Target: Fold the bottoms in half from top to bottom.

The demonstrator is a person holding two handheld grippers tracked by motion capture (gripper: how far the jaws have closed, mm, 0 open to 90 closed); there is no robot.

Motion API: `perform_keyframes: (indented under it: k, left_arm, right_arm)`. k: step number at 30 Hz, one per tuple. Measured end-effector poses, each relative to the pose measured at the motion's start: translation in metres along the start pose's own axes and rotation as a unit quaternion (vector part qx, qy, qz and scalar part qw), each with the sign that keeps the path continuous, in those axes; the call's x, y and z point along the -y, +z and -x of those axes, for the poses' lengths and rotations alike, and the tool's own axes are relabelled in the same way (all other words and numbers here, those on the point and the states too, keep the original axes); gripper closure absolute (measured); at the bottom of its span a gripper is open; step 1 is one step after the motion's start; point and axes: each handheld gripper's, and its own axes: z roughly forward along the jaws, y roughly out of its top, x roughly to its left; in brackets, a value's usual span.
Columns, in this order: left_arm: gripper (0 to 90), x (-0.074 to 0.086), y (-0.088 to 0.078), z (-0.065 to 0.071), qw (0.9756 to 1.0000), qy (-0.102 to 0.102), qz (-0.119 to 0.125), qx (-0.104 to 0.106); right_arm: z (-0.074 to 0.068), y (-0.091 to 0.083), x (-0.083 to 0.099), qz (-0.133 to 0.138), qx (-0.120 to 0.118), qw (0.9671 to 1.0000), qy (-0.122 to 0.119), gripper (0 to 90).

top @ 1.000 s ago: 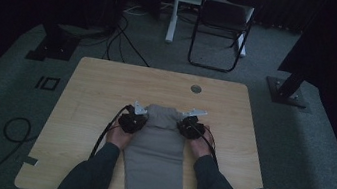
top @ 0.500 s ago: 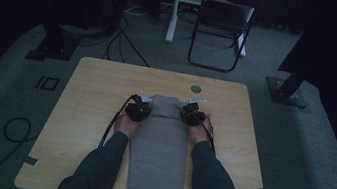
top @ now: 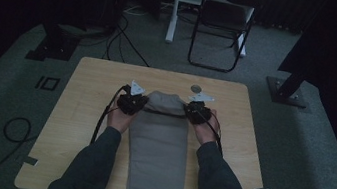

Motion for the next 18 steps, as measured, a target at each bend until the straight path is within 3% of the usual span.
perform_keyframes:
  k: [5,9,14,18]
  left_arm:
    - [86.3,-0.008,-0.027,0.009,0.9996,0.013,0.021,0.011]
    - [86.2,-0.006,-0.042,0.018,0.9991,0.022,0.024,0.025]
    - [86.1,0.012,-0.054,0.03,0.9985,0.024,0.015,0.048]
    - [86.1,0.031,-0.055,0.038,0.9979,0.029,-0.009,0.058]
  right_arm:
    - [-0.004,-0.025,-0.003,0.026,-0.005,0.9996,-0.008,87.2]
    - [-0.007,-0.042,0.001,0.036,-0.013,0.9992,-0.013,87.2]
    - [-0.012,-0.056,0.016,0.03,-0.028,0.999,-0.02,87.0]
    - [-0.021,-0.06,0.032,0.014,-0.039,0.9987,-0.031,87.1]
